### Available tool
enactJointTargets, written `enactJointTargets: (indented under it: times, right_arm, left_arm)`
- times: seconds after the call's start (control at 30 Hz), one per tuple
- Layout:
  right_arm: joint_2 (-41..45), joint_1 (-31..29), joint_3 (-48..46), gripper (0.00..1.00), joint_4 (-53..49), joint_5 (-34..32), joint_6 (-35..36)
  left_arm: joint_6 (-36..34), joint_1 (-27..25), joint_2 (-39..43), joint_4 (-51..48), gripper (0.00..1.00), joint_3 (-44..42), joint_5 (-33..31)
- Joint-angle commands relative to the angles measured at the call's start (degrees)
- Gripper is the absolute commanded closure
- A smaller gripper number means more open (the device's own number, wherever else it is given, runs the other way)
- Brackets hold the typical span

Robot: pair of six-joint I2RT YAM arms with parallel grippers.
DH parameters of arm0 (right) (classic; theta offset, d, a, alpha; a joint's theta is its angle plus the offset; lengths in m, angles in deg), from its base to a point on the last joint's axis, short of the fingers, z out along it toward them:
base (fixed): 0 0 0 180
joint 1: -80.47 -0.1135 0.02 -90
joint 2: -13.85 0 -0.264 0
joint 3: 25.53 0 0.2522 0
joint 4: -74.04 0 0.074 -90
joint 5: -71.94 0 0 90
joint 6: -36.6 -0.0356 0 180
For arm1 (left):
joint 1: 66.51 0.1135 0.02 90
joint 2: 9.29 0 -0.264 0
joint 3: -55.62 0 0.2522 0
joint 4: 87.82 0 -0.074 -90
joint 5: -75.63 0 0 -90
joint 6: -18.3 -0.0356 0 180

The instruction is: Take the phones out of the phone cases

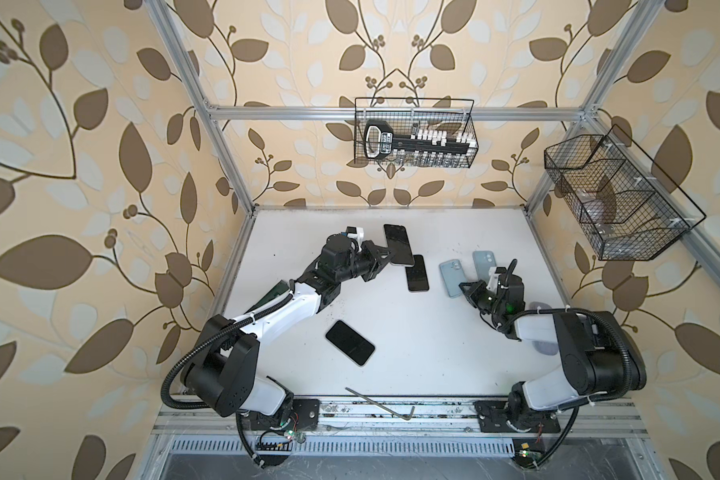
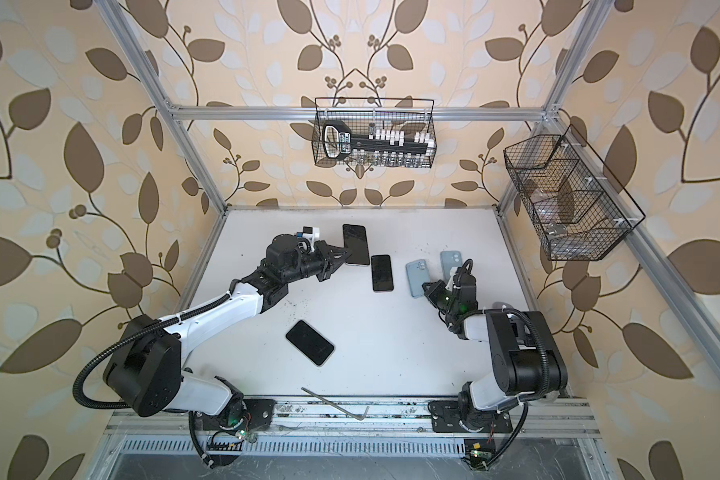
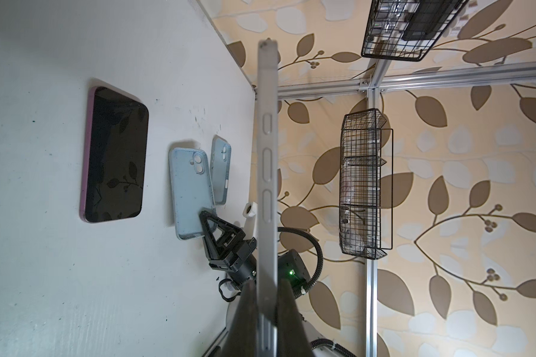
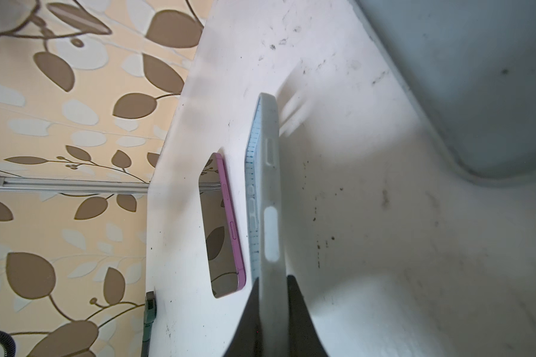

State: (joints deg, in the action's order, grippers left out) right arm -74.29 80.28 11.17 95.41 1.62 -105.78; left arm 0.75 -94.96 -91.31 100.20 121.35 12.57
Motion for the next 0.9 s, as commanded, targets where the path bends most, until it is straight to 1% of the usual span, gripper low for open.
enactJointTargets:
  times: [0.0, 0.17, 0.23, 0.27, 0.37, 0.53, 0.57, 0.67, 0.87]
  right_arm:
    - [-1.15, 0.28, -0.44, 0.8, 1.07, -2.11, 0.64]
    - [-0.03, 0.32, -0.55, 0.53, -0.48, -4.43, 1.18]
    - [1.49, 0.27, -0.48, 0.44, -2.2, -5.8, 2.44]
    - [2.39, 0.3, -0.45, 0.41, -3.1, -6.29, 3.28]
    - [5.42, 0.32, 0.08, 0.36, -7.17, -8.1, 5.8]
    - [11.78, 0.28, 0.84, 0.3, -14.18, -10.92, 10.86]
    - [13.17, 0.28, 1.08, 0.28, -15.15, -10.98, 11.88]
    - [16.43, 0.27, 2.74, 0.25, -19.08, -10.98, 15.11]
    - [20.92, 0.27, 5.65, 0.2, -25.0, -10.42, 19.75]
  left_arm:
    - [-2.85, 0.68, 2.65, 3.51, 1.0, -0.86, 1.11]
    - [-3.9, 0.76, 2.3, 3.15, 1.0, -1.58, 0.45]
    - [-5.07, 0.83, 2.3, 2.37, 1.0, -1.6, 0.24]
    - [-5.65, 0.89, 2.26, 1.77, 1.0, -1.6, 0.09]
    - [-7.4, 1.07, 1.81, 0.72, 1.0, -2.18, -0.28]
    - [-8.77, 1.33, 0.02, 1.75, 1.0, -3.58, -0.25]
    - [-9.02, 1.32, -2.1, 2.51, 1.0, -3.66, 0.03]
    - [-8.97, 1.38, -4.32, 1.45, 1.0, -3.2, 0.4]
    - [-9.57, 1.46, -7.16, 2.84, 1.0, -3.23, -0.09]
